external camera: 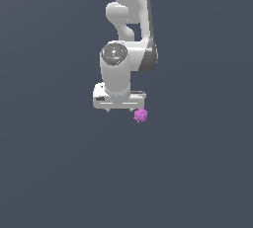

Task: Pick up the object and move it to a goal position.

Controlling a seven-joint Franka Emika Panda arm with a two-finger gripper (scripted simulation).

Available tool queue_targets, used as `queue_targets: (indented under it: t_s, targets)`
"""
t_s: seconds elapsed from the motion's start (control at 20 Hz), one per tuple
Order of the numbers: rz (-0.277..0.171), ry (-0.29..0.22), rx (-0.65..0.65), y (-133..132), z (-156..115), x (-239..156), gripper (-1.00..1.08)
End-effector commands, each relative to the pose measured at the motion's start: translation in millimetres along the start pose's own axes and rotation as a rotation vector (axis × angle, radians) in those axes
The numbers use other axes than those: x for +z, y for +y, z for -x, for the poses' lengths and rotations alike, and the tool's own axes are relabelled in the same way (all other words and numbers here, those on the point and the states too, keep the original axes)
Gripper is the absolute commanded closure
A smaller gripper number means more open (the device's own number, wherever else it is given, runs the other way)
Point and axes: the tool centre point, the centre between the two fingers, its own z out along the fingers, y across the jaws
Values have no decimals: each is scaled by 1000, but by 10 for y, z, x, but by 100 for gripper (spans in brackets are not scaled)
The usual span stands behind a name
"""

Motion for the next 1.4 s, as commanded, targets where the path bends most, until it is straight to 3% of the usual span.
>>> queue_targets:
  t_s: [0.0,0.6,1.35]
  targets:
    - [0,-8,4,6,16,19,-92]
    - [7,6,-121,-176,63,122,-92]
    - [28,50,-583,-847,337,485,-92]
